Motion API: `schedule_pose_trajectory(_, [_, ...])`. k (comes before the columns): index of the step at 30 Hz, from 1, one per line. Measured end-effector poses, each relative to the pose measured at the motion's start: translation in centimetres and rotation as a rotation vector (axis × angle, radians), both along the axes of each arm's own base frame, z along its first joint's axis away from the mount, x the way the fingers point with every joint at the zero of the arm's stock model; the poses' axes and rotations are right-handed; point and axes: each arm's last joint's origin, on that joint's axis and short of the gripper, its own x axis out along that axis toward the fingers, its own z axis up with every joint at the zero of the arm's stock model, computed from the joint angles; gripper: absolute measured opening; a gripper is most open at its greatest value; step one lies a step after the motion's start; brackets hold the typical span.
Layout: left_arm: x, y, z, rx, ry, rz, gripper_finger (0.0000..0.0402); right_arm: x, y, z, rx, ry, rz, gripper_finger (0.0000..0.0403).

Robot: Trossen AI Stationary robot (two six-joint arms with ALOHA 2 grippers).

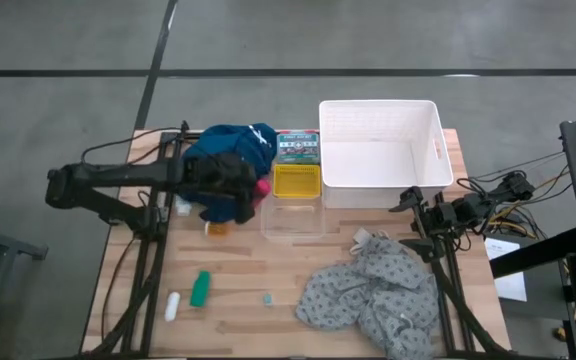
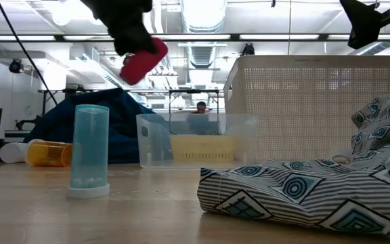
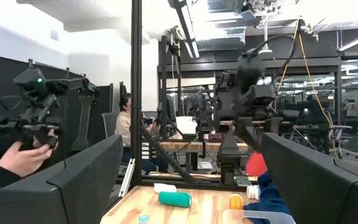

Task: Pick & Place Medicine items
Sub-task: Put the red bandage into the yellow bin

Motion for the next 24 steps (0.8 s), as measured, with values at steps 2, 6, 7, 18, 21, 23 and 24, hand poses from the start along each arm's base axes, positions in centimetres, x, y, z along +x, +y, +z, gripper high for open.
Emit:
schedule_pose_trajectory(2, [0.0, 1.0, 0.2, -0.009, -0.027, 0.024, 0.0157, 0.0, 0.0, 0.0, 0.0, 0.0, 0.0, 0.038])
schedule_pose_trajectory(6, [-0.1, 2.8, 0.5, 0.007, -0.067, 0.032, 0.0157, 0.0, 0.0, 0.0, 0.0, 0.0, 0.0, 0.038])
schedule_pose_trajectory(7, [-0.2, 3.2, 0.6, 0.016, -0.077, 0.034, 0.0157, 0.0, 0.0, 0.0, 0.0, 0.0, 0.0, 0.038])
schedule_pose_trajectory(18, [0.2, 4.7, 1.9, 0.182, -0.2, -0.011, 0.0157, 0.0, 0.0, 0.0, 0.0, 0.0, 0.0, 0.038])
schedule_pose_trajectory(21, [0.4, 4.9, 2.3, 0.208, -0.24, -0.013, 0.0157, 0.0, 0.0, 0.0, 0.0, 0.0, 0.0, 0.038])
schedule_pose_trajectory(23, [0.7, 5.2, 2.2, 0.213, -0.24, -0.011, 0.0157, 0.0, 0.0, 0.0, 0.0, 0.0, 0.0, 0.038])
schedule_pose_trajectory(24, [0.8, 5.4, 2.1, 0.216, -0.233, -0.009, 0.0157, 0.0, 0.0, 0.0, 0.0, 0.0, 0.0, 0.038])
